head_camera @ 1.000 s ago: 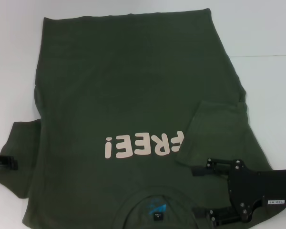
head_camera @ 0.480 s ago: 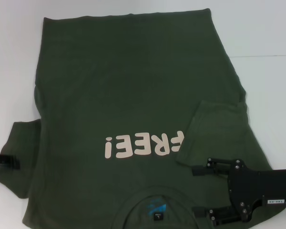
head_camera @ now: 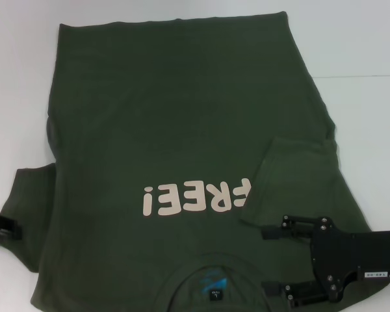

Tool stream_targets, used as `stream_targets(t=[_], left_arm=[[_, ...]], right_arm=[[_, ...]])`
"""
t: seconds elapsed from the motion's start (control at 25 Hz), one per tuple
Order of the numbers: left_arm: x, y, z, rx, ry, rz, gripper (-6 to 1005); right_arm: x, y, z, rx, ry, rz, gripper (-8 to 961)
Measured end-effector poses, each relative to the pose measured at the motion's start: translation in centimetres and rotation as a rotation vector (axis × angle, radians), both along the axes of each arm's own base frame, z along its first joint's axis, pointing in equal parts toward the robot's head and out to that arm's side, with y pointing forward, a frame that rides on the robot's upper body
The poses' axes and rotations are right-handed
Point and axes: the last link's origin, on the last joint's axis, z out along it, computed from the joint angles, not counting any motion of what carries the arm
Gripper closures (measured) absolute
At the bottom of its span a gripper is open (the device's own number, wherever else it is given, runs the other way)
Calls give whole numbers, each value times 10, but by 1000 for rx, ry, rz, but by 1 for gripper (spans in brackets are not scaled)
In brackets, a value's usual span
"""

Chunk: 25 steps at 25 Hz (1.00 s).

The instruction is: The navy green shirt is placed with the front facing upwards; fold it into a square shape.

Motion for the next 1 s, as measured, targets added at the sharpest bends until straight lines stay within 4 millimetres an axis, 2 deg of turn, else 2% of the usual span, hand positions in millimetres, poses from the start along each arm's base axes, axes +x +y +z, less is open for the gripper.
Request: stream_targets(t=[0.2, 0.56, 0.76, 1.0], left_arm=[[1, 1, 0, -2, 3, -3, 564], [3, 3, 1, -4, 14, -23, 804], [2, 7, 11, 32, 59, -49, 976], [-8, 6, 22, 68, 121, -38, 971]], right_arm=[[0, 0, 0, 0, 0, -1, 56], [-1, 1, 0, -4, 7, -14, 56], [0, 1, 1, 2, 9, -18, 56], [1, 0, -1, -1, 14, -31, 55]])
